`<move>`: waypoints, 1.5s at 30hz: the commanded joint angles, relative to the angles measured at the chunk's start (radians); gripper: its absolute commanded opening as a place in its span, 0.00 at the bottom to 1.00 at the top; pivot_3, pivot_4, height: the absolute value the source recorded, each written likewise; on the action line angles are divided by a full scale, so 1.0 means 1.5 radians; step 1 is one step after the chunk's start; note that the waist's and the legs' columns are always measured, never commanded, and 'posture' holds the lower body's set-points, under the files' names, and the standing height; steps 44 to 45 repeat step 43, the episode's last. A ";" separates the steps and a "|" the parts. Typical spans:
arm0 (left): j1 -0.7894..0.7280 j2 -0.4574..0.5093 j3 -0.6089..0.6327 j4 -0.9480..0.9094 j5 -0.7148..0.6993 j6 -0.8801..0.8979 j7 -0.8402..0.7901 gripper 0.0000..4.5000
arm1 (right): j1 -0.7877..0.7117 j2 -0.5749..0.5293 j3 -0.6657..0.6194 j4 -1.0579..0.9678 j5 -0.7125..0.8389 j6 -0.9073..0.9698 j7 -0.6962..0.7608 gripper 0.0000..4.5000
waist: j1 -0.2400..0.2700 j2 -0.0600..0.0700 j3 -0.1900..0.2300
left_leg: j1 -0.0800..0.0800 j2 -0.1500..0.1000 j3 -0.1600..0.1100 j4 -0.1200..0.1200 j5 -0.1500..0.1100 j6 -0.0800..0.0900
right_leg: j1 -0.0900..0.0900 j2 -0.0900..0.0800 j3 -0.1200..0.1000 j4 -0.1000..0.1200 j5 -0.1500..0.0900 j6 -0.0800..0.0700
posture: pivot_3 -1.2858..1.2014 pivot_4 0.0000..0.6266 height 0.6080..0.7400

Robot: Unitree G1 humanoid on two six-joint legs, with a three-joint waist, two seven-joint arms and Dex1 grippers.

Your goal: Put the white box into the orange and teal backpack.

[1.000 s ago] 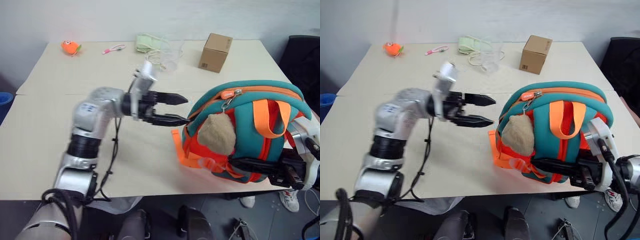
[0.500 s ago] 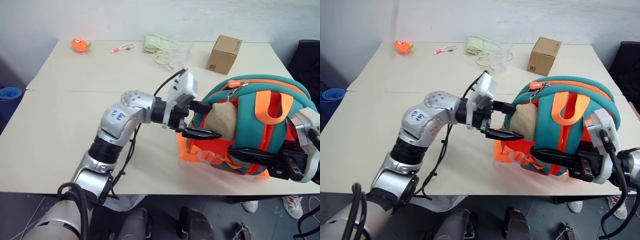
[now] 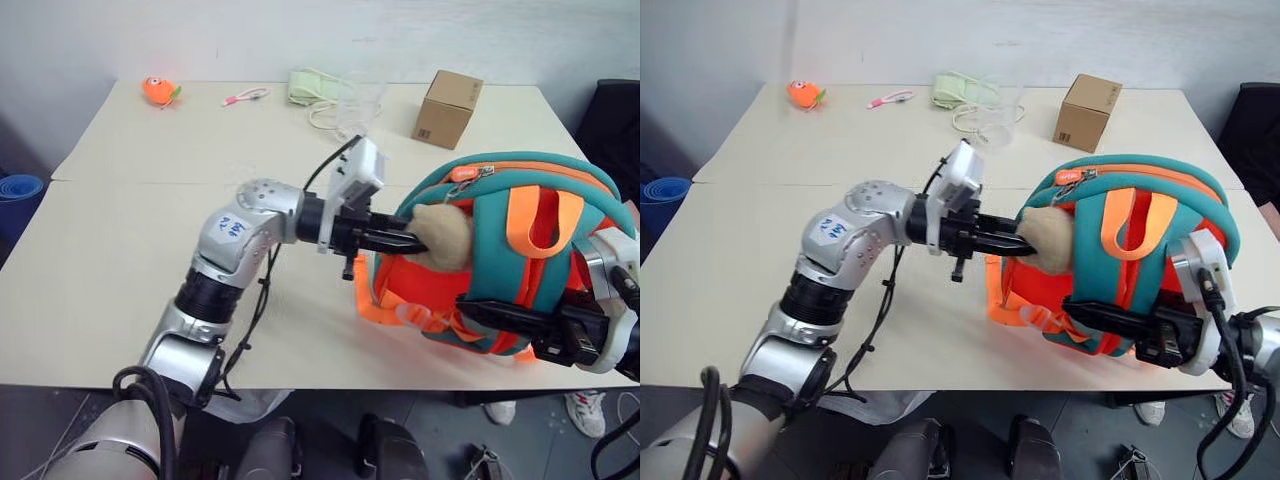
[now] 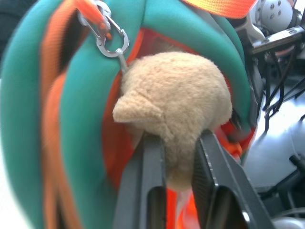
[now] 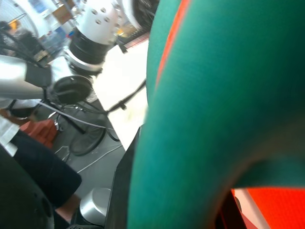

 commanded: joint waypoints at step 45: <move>0.076 0.350 0.224 0.184 -0.016 -0.002 -0.182 0.99 | 0.149 -0.214 -0.417 0.564 -0.366 -0.078 0.364 1.00 | -0.017 0.000 0.000 | 0.001 0.001 0.002 -0.001 -0.002 0.001 | 0.000 -0.002 -0.002 -0.001 0.000 0.000 | 0.52 0.24 1.00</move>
